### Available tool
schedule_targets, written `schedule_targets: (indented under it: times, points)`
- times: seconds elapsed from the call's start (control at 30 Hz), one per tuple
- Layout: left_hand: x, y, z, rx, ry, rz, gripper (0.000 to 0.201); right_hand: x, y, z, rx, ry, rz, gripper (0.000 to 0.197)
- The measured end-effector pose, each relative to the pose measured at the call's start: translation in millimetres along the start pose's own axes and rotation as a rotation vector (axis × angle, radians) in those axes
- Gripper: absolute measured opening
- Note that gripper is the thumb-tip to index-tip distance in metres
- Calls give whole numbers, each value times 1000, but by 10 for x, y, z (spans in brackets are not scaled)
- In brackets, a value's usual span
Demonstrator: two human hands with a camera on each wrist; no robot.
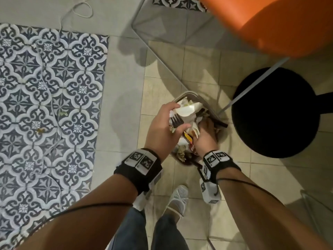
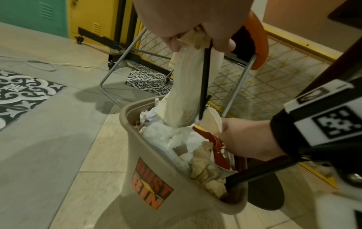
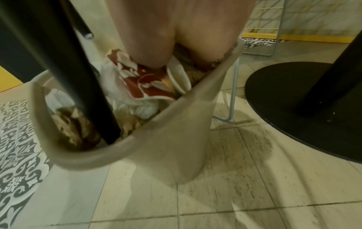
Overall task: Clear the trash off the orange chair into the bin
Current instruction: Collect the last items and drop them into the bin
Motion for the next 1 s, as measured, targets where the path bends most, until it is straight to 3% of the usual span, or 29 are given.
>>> schedule_targets:
  times: [0.1,0.2,0.33,0.47,0.57,0.8,1.0]
  points:
    - [166,91,70,50,-73,19,48,40,-49,16,-72,-29,-57,66]
    - [323,225,94,107,-96,93,48,151,-72,75,-155,-134,-198,87]
    - [501,431,155,213,-139,226,53,168,159,180,-92,-74,-380,99]
    - [450,200,263,59,-130,290,54,209,247,266,-98,-33,-465,102]
    - [188,-109,253,-56,-44,167,50,290,244,329,-110,-62,-496,101]
    - [-285,-637,51,-199,-66,-27,58,387,272,384,-85,-103,-693,95]
    - [-564,-661,41,-177,-92,-29,71,414,347,282,8,-124,-759,73]
Point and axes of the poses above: each hand's wrist, its own z-axis away from the middle knuckle, its own y-axis out of the back of the hand, x = y × z, the point moved 8 cm from there along -z, towards the middle knuckle, and after that the axes turned 4 degrees about x, right-handed, at the moved point
